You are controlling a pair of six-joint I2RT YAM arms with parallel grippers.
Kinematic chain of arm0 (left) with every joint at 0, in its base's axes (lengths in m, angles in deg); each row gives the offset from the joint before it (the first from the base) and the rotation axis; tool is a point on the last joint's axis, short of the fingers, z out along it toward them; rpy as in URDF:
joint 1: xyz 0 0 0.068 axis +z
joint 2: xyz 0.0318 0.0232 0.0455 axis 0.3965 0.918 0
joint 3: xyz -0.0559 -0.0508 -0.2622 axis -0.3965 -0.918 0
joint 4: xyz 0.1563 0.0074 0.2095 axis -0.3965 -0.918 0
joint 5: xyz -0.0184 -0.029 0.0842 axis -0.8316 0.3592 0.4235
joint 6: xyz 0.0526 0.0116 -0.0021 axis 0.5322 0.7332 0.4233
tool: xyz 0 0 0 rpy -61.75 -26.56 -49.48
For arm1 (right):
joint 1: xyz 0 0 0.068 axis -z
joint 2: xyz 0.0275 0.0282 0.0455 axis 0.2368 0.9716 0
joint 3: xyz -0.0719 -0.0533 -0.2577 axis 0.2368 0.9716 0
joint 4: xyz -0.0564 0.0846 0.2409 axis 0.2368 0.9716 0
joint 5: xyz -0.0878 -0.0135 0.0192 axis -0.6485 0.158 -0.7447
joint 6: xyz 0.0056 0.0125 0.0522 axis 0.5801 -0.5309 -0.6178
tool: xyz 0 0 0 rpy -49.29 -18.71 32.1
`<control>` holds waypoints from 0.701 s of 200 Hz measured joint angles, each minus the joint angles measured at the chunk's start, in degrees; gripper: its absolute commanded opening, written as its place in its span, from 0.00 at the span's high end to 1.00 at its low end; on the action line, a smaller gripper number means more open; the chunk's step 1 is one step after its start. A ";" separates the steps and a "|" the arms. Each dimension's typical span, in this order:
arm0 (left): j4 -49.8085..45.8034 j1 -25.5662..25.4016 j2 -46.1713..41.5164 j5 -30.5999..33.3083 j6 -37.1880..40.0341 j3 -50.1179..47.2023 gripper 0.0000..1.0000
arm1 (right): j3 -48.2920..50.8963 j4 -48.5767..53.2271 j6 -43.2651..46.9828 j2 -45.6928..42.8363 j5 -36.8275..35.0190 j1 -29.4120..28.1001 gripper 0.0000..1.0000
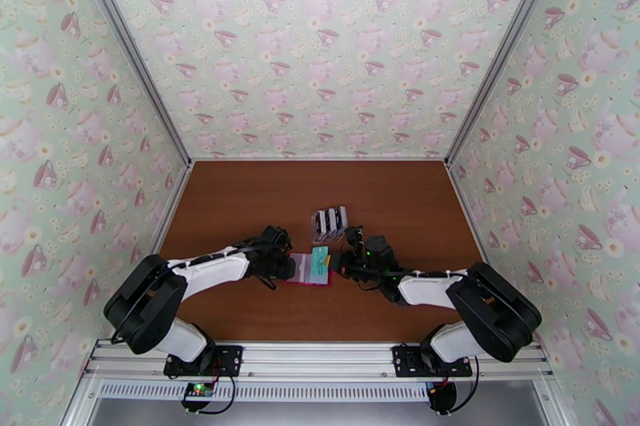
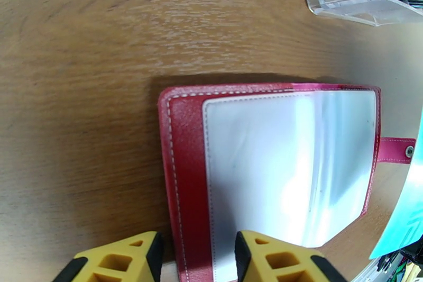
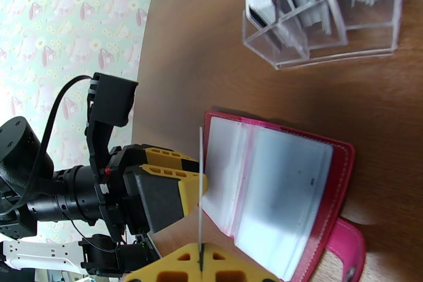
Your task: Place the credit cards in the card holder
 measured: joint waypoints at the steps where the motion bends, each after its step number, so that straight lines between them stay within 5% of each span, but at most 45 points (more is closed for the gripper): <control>1: 0.02 0.00 0.00 -0.02 -0.07 -0.04 0.58 | 0.00 -0.07 -0.02 0.07 0.00 0.00 1.00; 140: 5.62 -1.01 -2.32 1.09 -4.50 -4.07 0.60 | 0.00 -8.70 -2.95 9.94 -0.02 -1.51 1.00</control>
